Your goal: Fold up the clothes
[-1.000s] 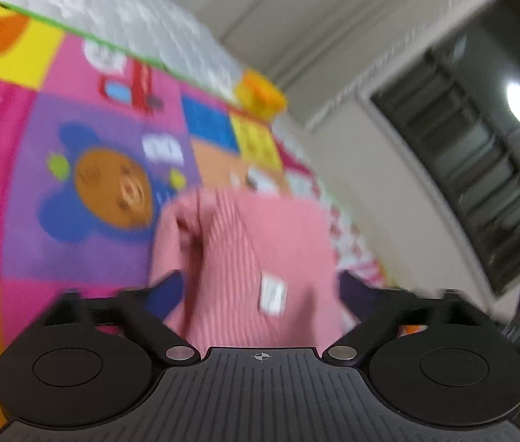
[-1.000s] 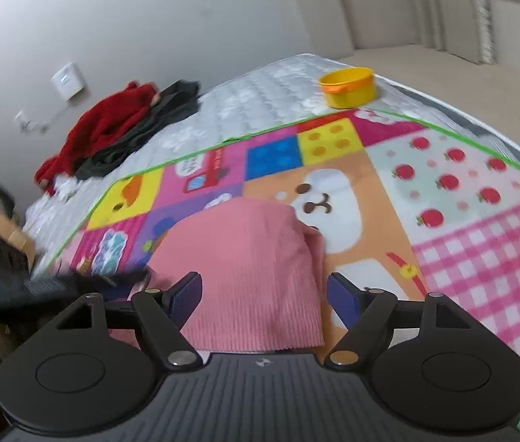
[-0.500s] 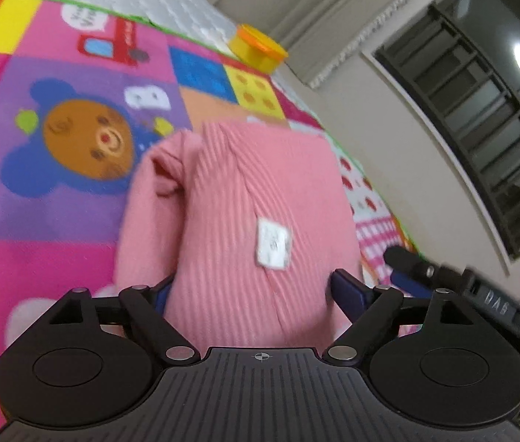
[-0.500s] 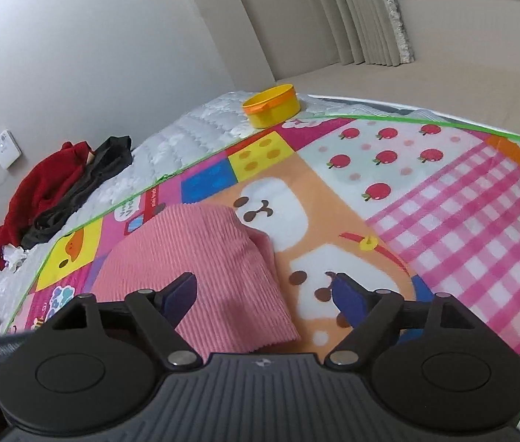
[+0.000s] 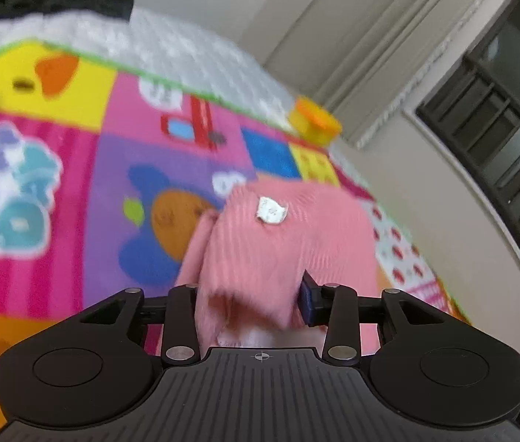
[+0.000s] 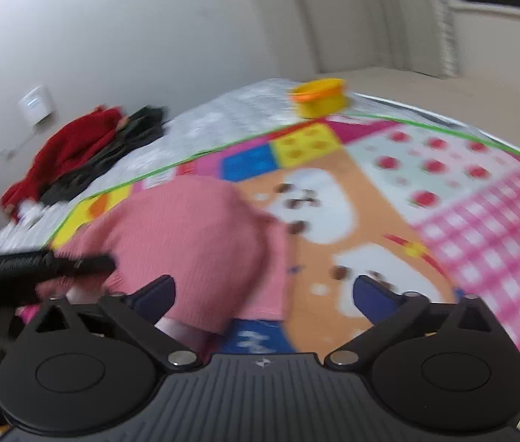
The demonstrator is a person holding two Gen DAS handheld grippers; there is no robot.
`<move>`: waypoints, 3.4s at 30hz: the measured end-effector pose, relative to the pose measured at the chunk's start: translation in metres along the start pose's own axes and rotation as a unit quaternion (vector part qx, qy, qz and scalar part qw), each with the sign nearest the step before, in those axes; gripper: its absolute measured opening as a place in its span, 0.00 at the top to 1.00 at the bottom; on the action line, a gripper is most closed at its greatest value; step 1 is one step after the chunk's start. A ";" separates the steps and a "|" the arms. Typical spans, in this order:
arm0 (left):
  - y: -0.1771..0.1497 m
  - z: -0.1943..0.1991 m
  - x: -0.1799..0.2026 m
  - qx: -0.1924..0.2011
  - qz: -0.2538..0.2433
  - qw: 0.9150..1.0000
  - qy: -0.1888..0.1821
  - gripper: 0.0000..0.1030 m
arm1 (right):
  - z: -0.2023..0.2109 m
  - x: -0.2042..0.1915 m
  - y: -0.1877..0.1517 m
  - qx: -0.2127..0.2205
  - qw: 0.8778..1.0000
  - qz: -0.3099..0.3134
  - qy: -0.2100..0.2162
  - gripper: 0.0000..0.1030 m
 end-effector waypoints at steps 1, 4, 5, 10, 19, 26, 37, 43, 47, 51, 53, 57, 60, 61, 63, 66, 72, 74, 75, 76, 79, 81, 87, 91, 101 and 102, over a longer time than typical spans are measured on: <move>0.003 0.003 0.000 0.011 -0.010 1.000 0.008 0.48 | -0.008 -0.004 0.003 -0.006 1.000 -0.008 0.009 0.00; -0.001 -0.003 -0.005 0.015 -0.056 0.997 0.056 0.32 | -0.032 -0.015 0.012 -0.024 0.999 -0.031 0.038 0.00; -0.003 -0.008 -0.009 0.007 -0.057 0.996 0.062 0.28 | -0.040 -0.018 0.015 -0.030 0.998 -0.038 0.047 0.00; -0.003 -0.022 -0.035 -0.046 0.024 0.999 0.005 0.25 | -0.087 -0.036 0.031 -0.068 0.995 -0.043 0.066 0.29; -0.008 -0.030 -0.042 -0.081 0.078 0.993 -0.043 0.28 | -0.116 -0.054 0.069 -0.062 0.995 0.077 0.035 0.43; -0.007 -0.030 -0.040 -0.084 0.077 0.992 -0.049 0.28 | -0.072 -0.052 0.051 -0.045 0.991 0.122 0.027 0.26; -0.018 -0.027 -0.001 -0.086 0.017 0.993 -0.073 0.31 | -0.054 0.030 0.011 -0.035 0.978 -0.194 0.062 0.25; 0.002 -0.015 -0.024 -0.055 0.046 0.996 -0.050 0.24 | -0.080 0.004 0.024 -0.012 0.982 -0.164 0.094 0.68; 0.004 -0.019 -0.038 -0.054 0.055 0.997 -0.019 0.24 | -0.069 -0.033 0.038 -0.001 0.996 -0.031 0.086 0.93; 0.006 -0.019 -0.041 -0.053 0.058 0.997 -0.017 0.22 | -0.051 -0.062 0.029 -0.023 0.994 0.039 0.102 0.98; 0.007 -0.018 -0.041 -0.052 0.058 0.997 -0.017 0.21 | -0.050 -0.067 0.018 -0.046 0.992 0.033 0.114 0.99; 0.009 -0.016 -0.044 -0.046 0.066 0.997 -0.014 0.21 | -0.065 -0.065 -0.013 -0.103 0.989 0.018 0.108 0.99; 0.008 -0.016 -0.045 -0.046 0.064 0.997 -0.011 0.21 | -0.077 -0.064 -0.033 -0.148 0.984 0.016 0.097 0.99; 0.007 -0.018 -0.045 -0.048 0.058 0.997 -0.006 0.21 | -0.075 -0.067 -0.035 -0.150 0.984 0.030 0.094 0.99; 0.004 -0.023 -0.045 -0.051 0.033 0.998 0.026 0.21 | -0.069 -0.074 -0.036 -0.147 0.983 0.066 0.091 0.94; 0.002 -0.027 -0.049 -0.051 0.009 0.997 0.060 0.20 | -0.057 -0.081 -0.031 -0.123 0.983 0.110 0.081 0.53; 0.001 -0.034 -0.047 -0.028 -0.043 0.992 0.117 0.21 | -0.075 -0.082 -0.042 -0.137 0.973 0.180 0.044 0.49; 0.002 -0.039 -0.045 -0.018 -0.052 0.991 0.124 0.21 | -0.088 -0.083 -0.046 -0.131 0.967 0.217 0.030 0.48; 0.004 -0.041 -0.044 -0.012 -0.053 0.990 0.128 0.21 | -0.093 -0.083 -0.047 -0.125 0.964 0.232 0.024 0.48; 0.005 -0.044 -0.044 -0.005 -0.052 0.990 0.132 0.21 | -0.100 -0.083 -0.045 -0.119 0.963 0.240 0.019 0.48; 0.011 -0.046 -0.049 0.001 -0.013 0.991 0.134 0.23 | -0.120 -0.081 -0.034 -0.104 0.962 0.254 0.006 0.48; 0.012 -0.047 -0.051 0.002 -0.001 0.991 0.134 0.23 | -0.133 -0.079 -0.026 -0.096 0.962 0.257 0.000 0.48; 0.011 -0.047 -0.048 0.005 -0.018 0.989 0.149 0.22 | -0.141 -0.074 -0.014 -0.091 0.960 0.266 -0.004 0.29; 0.009 -0.042 -0.045 0.009 -0.018 0.987 0.159 0.20 | -0.115 -0.061 -0.012 -0.070 0.960 0.270 -0.024 0.00; -0.048 -0.031 -0.007 0.073 -0.099 0.951 0.283 0.00 | -0.098 -0.004 -0.020 -0.094 0.973 0.211 -0.022 0.00; -0.048 -0.031 -0.007 0.075 -0.097 0.950 0.287 0.00 | -0.099 -0.006 -0.022 -0.085 0.969 0.232 -0.022 0.00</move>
Point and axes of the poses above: each gripper's, at about its wrist camera, not at the fingertips, and z roughly against the way its jaws point, x to its right, y to its top, the point moved 6 cm from there along -z, roughly the way its jaws point, and after that the axes turned 13 degrees about y, right-handed, at the moved point
